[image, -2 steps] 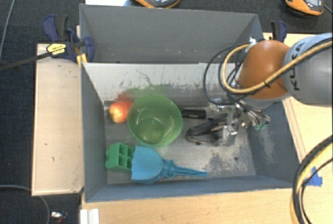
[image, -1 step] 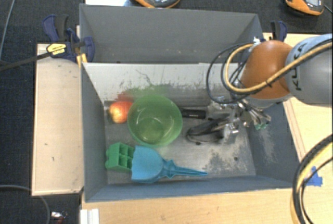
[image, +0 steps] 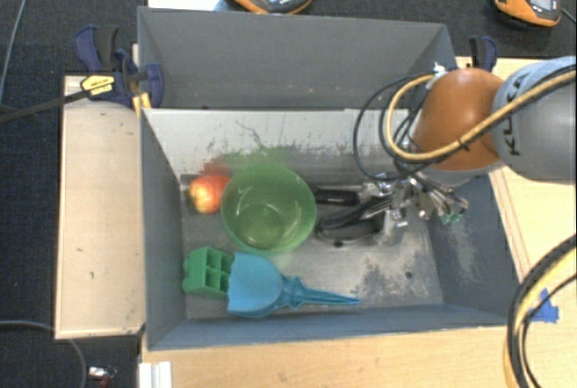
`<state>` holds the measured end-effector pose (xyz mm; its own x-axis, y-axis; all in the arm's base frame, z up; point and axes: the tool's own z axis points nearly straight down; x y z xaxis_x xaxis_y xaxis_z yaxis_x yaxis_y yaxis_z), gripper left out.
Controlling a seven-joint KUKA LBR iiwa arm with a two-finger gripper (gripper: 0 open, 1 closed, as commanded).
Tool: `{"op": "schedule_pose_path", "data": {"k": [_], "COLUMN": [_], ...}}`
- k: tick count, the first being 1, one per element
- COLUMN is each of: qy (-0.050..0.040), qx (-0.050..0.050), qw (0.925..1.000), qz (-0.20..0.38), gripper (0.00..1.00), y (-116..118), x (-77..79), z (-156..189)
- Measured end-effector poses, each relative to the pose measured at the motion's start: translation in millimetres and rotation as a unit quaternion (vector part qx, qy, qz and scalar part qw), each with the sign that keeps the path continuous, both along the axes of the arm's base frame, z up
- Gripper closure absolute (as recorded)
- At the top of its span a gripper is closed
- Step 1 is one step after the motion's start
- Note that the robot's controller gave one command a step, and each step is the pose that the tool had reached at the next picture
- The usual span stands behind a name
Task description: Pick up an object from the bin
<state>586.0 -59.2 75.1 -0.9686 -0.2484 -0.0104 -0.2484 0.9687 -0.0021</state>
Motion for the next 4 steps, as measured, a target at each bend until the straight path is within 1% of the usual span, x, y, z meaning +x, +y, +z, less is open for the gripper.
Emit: {"op": "schedule_pose_path", "data": {"k": [1,2,4], "qy": [0.0000,0.0016,0.0002], "qx": [0.000,0.000,0.000], "qw": [1.0000,1.0000,1.0000], "qz": [0.000,0.000,-0.001], "gripper": [1.00,1.00,1.00], "y": [0.0,0.1,0.3], "x": [0.0,-1.3,-1.1], "z": [0.0,8.4,33.4]}}
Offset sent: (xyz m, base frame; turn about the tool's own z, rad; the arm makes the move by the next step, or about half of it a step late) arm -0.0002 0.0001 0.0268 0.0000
